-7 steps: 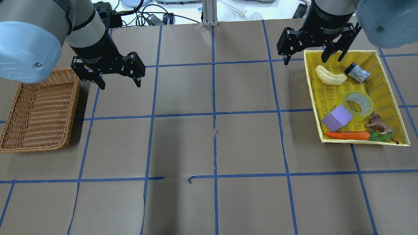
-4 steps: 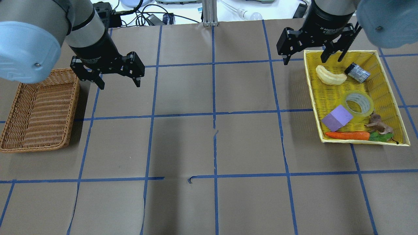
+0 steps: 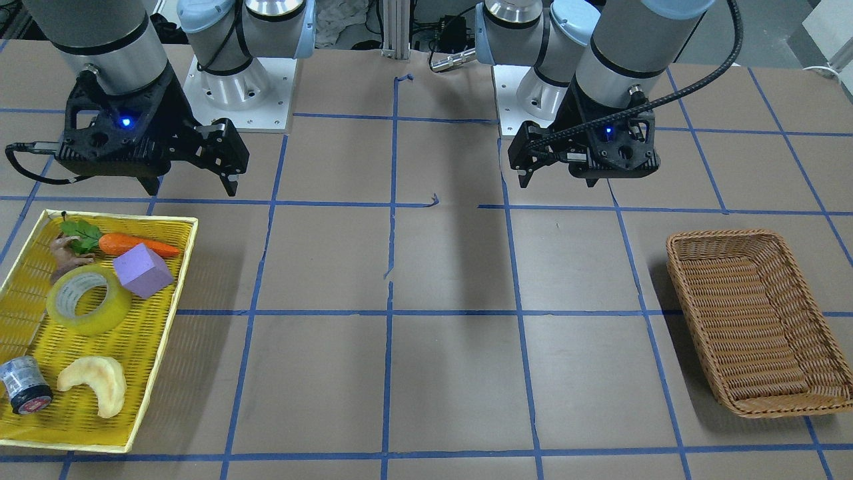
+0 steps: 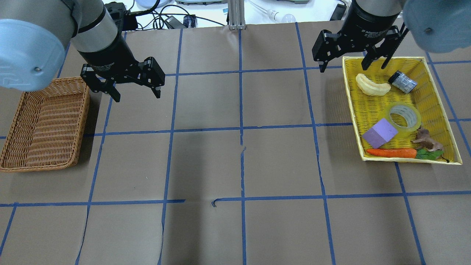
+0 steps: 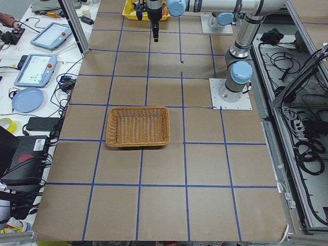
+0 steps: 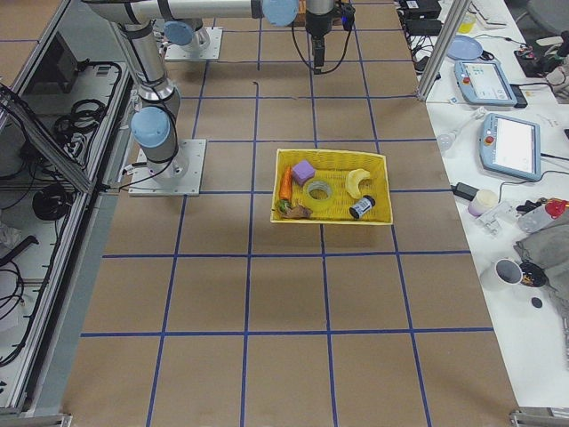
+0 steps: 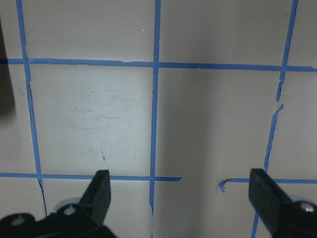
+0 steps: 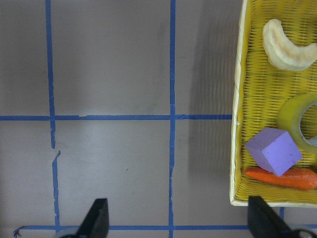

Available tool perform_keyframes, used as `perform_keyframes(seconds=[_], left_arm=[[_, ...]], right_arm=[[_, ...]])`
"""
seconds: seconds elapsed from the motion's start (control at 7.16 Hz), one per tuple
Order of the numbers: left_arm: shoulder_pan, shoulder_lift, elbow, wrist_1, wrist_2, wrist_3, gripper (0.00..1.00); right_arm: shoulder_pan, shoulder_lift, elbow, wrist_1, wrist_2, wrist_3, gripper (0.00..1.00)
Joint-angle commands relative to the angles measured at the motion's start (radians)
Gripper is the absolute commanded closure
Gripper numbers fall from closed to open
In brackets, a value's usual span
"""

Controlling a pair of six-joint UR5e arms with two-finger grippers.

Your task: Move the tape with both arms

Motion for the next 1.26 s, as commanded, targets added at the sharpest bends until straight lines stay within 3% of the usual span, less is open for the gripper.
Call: perform_keyframes(seconds=[0.0,0.28,1.12], left_arm=[[0.004,-0.003,0.003,0.007,-0.005,0.011,0.0],[0.004,-0.001,0.001,0.008,-0.002,0.011,0.0],[0.004,0.0,-0.014,0.014,-0.002,0.01,0.0]], right_arm=[[-0.008,0.005,-0.011,0.011,-0.004,0.001,0.0],[-0.008,0.003,-0.025,0.06,-0.004,-0.001,0.0],[-0.016,0.005,-0.031,0.059,-0.007,-0.007,0.0]])
